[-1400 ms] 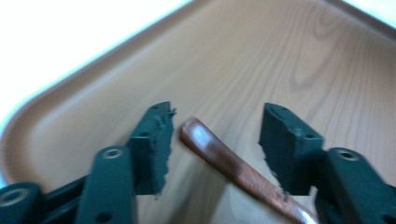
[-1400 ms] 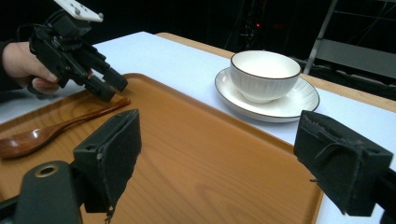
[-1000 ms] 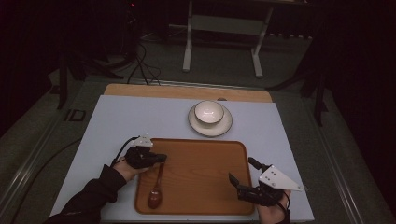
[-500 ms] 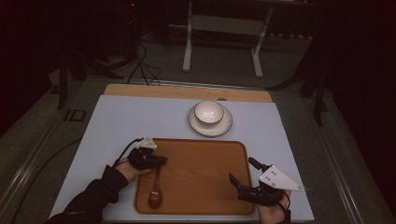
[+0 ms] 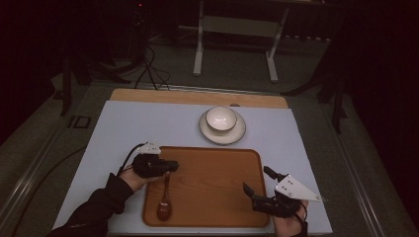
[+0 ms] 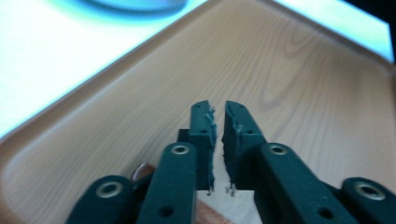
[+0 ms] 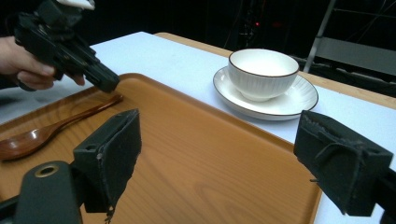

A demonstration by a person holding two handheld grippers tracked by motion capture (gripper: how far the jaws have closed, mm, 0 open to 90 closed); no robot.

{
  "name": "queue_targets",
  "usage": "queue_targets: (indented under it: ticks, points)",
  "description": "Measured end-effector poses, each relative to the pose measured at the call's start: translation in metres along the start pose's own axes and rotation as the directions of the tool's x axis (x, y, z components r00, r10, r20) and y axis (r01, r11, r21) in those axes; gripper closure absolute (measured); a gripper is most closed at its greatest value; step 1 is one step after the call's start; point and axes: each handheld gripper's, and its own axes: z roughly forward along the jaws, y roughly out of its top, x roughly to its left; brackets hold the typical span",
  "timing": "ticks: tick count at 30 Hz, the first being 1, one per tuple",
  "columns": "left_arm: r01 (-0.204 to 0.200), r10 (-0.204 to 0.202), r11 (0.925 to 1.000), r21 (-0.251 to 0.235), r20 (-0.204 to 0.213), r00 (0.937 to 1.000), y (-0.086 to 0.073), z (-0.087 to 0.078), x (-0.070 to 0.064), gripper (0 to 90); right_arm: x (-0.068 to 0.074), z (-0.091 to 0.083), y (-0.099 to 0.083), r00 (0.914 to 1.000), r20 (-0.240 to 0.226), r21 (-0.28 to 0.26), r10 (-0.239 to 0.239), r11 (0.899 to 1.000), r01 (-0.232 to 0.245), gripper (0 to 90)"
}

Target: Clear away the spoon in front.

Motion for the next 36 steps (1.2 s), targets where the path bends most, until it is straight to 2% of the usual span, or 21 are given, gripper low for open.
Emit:
queue_targets:
  ticks: [3,6,8,11,14,16,18,19,20,21,25,29,31,35,36]
  points:
    - [-0.014,0.014,0.9998,-0.015,0.003,0.9999,0.004,-0.005,-0.005,78.6,0.000,0.000,0.000,1.0000,0.002,-0.001,0.000,1.000,0.000,14.9]
    - [-0.017,0.017,0.9996,-0.025,0.010,0.9998,0.008,-0.010,-0.010,71.9,-0.001,-0.001,0.000,1.0000,0.005,-0.005,-0.002,1.000,0.002,14.9]
    - [-0.029,0.029,0.9994,-0.019,0.008,0.9995,0.010,-0.013,-0.011,64.3,-0.001,-0.001,0.000,1.0000,0.007,-0.007,-0.003,1.000,0.003,14.9]
    - [-0.010,0.010,0.9995,-0.029,0.015,0.9998,0.013,-0.018,-0.009,54.2,0.000,0.000,0.000,1.0000,0.008,-0.006,-0.003,1.000,0.003,14.9]
    - [-0.007,0.008,0.9987,-0.051,0.022,0.9997,0.016,-0.023,-0.011,39.9,0.000,-0.001,0.001,0.9999,0.010,-0.007,-0.007,1.000,0.007,14.9]
    - [0.030,-0.027,0.9974,-0.066,0.037,0.9989,0.017,-0.025,-0.012,30.9,-0.001,-0.002,0.001,0.9999,0.010,-0.012,-0.005,1.000,0.005,14.9]
    - [0.057,-0.053,0.9952,-0.080,0.049,0.9974,0.018,-0.027,-0.011,26.3,-0.001,-0.003,0.001,0.9999,0.014,-0.015,-0.002,1.000,0.003,14.9]
    - [0.048,-0.044,0.9959,-0.077,0.056,0.9974,0.019,-0.027,-0.012,23.2,-0.002,-0.003,0.001,0.9999,0.012,-0.014,-0.001,1.000,0.001,14.9]
    - [0.040,-0.037,0.9965,-0.073,0.045,0.9983,0.019,-0.027,-0.014,15.9,-0.002,-0.003,0.001,0.9999,0.012,-0.014,-0.001,1.000,0.001,14.9]
    - [0.040,-0.037,0.9963,-0.076,0.034,0.9987,0.020,-0.027,-0.015,14.0,-0.002,-0.003,0.001,0.9999,0.012,-0.013,-0.001,1.000,0.001,14.9]
    - [0.056,-0.052,0.9916,-0.117,0.033,0.9981,0.021,-0.030,-0.019,14.0,-0.001,-0.003,0.002,0.9999,0.011,-0.015,0.001,1.000,-0.001,14.9]
    - [0.044,-0.042,0.9906,-0.130,0.023,0.9989,0.022,-0.036,-0.025,10.3,0.000,-0.003,0.002,0.9999,0.011,-0.014,-0.003,1.000,0.003,14.9]
    - [0.036,-0.036,0.9892,-0.142,0.006,0.9993,0.022,-0.041,-0.027,7.5,0.001,-0.002,0.002,0.9999,0.011,-0.012,-0.004,1.000,0.004,14.9]
    - [0.032,-0.034,0.9824,-0.184,-0.009,0.9994,0.022,-0.052,-0.033,7.5,0.001,-0.002,0.002,0.9999,0.009,-0.012,-0.007,1.000,0.007,14.9]
    - [0.017,-0.020,0.9827,-0.184,-0.014,0.9997,0.022,-0.055,-0.035,7.5,0.001,-0.003,0.002,0.9999,0.010,-0.012,-0.007,1.000,0.007,14.9]
